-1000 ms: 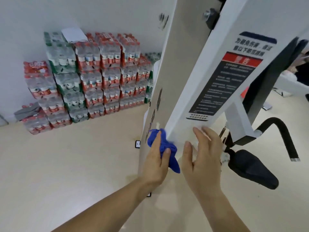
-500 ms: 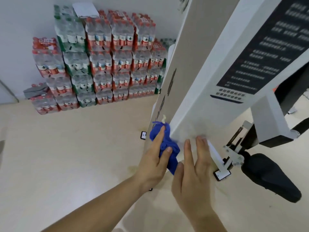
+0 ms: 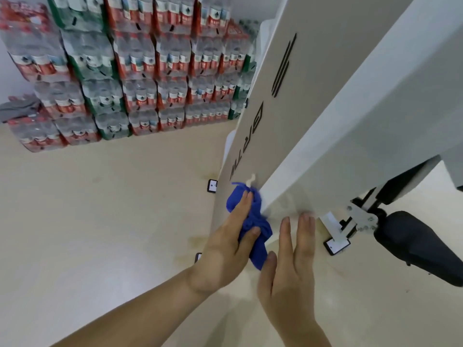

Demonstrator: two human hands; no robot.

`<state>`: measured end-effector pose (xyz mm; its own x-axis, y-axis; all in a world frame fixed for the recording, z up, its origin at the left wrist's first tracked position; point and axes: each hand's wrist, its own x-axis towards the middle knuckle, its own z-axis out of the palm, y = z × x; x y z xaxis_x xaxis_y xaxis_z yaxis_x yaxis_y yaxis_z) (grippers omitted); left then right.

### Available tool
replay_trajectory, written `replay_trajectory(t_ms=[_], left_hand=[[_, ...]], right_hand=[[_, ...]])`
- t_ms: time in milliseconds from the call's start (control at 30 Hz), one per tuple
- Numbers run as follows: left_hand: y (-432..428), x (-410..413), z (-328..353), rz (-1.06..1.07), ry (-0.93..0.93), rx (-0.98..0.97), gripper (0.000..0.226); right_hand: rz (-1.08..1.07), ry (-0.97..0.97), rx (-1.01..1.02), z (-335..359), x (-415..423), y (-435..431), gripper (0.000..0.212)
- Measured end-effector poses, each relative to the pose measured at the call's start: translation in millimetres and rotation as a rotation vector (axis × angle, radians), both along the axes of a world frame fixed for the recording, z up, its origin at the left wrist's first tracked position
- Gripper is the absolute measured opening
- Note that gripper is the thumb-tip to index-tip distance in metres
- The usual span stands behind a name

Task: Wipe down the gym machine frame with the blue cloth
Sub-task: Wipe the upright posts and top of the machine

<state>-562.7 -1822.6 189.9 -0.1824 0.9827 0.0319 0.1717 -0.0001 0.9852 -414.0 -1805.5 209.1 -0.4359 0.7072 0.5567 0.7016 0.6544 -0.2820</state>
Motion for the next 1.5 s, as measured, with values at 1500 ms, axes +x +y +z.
replay_trajectory(t_ms=[1500], left_hand=[[6,61,-572,0.377,-0.064,-0.099,0.063]], right_hand=[[-0.010,0.028,0.109,-487,9,8,0.044]])
